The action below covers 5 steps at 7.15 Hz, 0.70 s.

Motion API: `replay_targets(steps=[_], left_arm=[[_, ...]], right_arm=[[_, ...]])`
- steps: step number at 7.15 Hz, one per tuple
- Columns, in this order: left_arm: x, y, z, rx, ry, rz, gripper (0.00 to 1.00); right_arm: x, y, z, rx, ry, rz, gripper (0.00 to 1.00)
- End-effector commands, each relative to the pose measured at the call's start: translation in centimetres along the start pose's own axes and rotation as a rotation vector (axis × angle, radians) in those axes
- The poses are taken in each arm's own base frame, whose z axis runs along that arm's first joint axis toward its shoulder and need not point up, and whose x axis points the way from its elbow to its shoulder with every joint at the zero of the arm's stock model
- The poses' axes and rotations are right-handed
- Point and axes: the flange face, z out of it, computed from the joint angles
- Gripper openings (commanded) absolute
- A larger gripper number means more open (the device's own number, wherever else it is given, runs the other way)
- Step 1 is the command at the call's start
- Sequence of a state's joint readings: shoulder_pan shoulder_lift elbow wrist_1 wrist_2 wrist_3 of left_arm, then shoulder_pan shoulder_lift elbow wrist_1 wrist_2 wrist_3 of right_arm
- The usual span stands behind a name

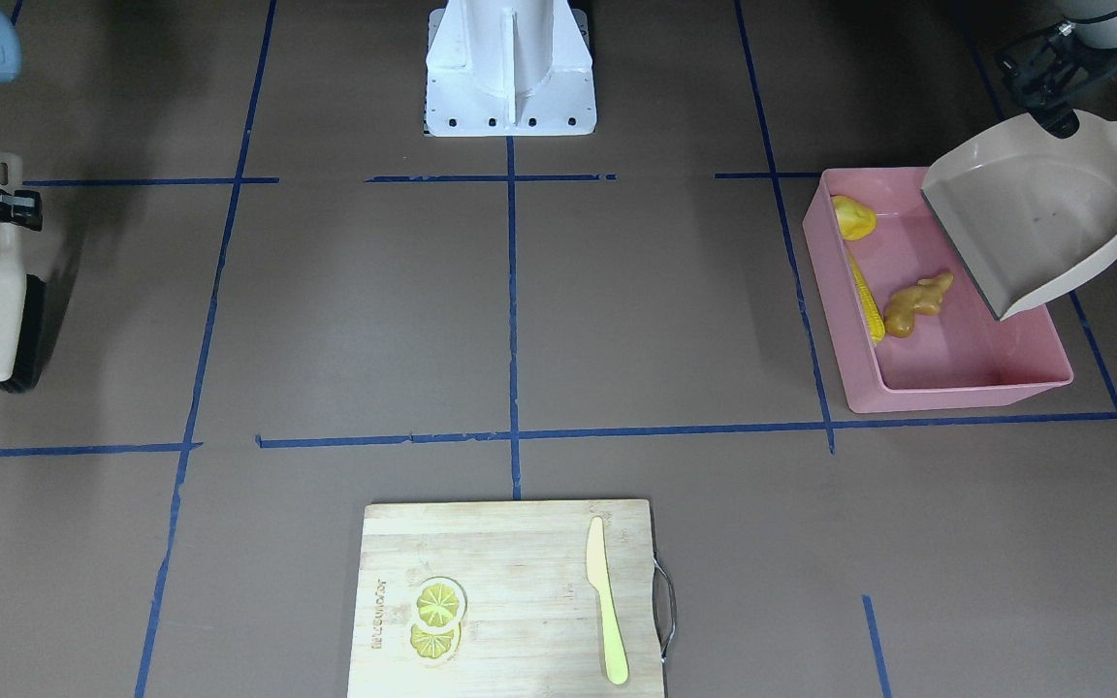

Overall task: Sweep and dump trash into bin
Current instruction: 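Bring the empty dustpan back down toward the table with the left gripper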

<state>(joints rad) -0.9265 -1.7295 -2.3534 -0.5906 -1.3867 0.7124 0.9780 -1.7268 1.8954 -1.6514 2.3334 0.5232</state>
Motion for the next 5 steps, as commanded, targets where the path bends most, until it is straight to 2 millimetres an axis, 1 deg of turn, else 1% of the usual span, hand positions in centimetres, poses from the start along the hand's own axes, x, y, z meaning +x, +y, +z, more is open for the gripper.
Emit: replay_targets(steps=[1, 2, 3, 4, 5], left_arm=[[0.07, -0.18, -0.06, 0.001, -0.001, 0.001, 0.06], [0.07, -0.18, -0.06, 0.001, -0.001, 0.001, 0.07], [0.09, -0.27, -0.02, 0.0, 0.0, 0.002, 0.07], [0.15, -0.38, -0.05, 0.0, -0.001, 0.005, 0.08], [0.16, -0.47, -0.01, -0.001, 0.0, 0.007, 0.08]], right_arm=[[0.78, -0.75, 1.26, 0.001, -0.002, -0.004, 0.02], [0.77, -0.74, 1.26, 0.001, -0.004, -0.006, 0.1], [0.91, -0.79, 1.53, -0.005, -0.003, -0.002, 0.44], [0.87, -0.78, 1.47, -0.003, -0.002, -0.005, 0.68], [0.87, -0.78, 1.47, -0.003, -0.002, -0.005, 0.75]])
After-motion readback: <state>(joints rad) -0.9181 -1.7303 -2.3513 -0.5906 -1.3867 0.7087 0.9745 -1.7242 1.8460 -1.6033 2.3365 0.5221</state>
